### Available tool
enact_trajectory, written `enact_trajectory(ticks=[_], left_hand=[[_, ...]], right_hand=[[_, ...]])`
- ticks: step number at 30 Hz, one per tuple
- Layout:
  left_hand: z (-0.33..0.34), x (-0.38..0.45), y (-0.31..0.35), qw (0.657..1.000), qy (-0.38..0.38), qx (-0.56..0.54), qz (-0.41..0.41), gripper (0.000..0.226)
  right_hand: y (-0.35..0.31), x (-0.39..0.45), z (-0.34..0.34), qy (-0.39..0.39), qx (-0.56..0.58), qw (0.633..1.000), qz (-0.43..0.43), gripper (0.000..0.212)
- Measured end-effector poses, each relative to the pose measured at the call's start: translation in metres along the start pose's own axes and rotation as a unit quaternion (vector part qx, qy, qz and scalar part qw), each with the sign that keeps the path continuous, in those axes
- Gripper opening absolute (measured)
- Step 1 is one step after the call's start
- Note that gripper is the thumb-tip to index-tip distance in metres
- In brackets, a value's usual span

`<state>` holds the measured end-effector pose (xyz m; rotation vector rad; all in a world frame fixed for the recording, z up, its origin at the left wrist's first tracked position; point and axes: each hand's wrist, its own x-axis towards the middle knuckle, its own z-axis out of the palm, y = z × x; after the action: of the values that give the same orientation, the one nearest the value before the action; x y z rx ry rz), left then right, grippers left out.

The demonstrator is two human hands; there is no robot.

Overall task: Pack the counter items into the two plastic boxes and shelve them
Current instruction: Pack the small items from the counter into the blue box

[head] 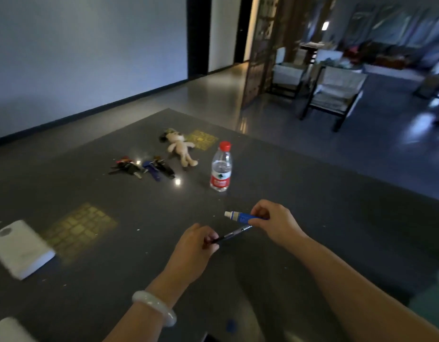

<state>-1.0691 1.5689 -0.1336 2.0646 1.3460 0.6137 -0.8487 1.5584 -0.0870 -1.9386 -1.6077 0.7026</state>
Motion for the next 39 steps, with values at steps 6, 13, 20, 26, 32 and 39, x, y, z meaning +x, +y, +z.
enact_trajectory(ticks=[6, 13, 20, 26, 32, 39], left_hand=[[0.047, -0.009, 0.089, 0.998, -0.047, 0.002, 0.050, 0.012], [0.126, -0.048, 0.200, 0.994, -0.036, -0.047, 0.096, 0.015], [0.202, -0.087, 0.288, 0.988, 0.001, -0.094, 0.120, 0.012], [0.239, -0.093, 0.322, 0.988, 0.003, -0.110, 0.105, 0.015], [0.254, -0.083, 0.321, 0.989, 0.010, -0.099, 0.113, 0.016], [0.262, -0.082, 0.311, 0.980, 0.044, -0.130, 0.145, 0.017]], right_hand=[[0.061, -0.071, -0.082, 0.089, 0.030, 0.995, 0.038, 0.015], [0.141, -0.178, -0.177, 0.193, 0.064, 0.975, 0.090, 0.018], [0.220, -0.265, -0.249, 0.231, 0.070, 0.962, 0.128, 0.016], [0.261, -0.279, -0.268, 0.201, 0.058, 0.969, 0.133, 0.018], [0.275, -0.253, -0.272, 0.155, 0.031, 0.977, 0.142, 0.007], [0.284, -0.234, -0.268, 0.140, -0.016, 0.979, 0.149, 0.008]])
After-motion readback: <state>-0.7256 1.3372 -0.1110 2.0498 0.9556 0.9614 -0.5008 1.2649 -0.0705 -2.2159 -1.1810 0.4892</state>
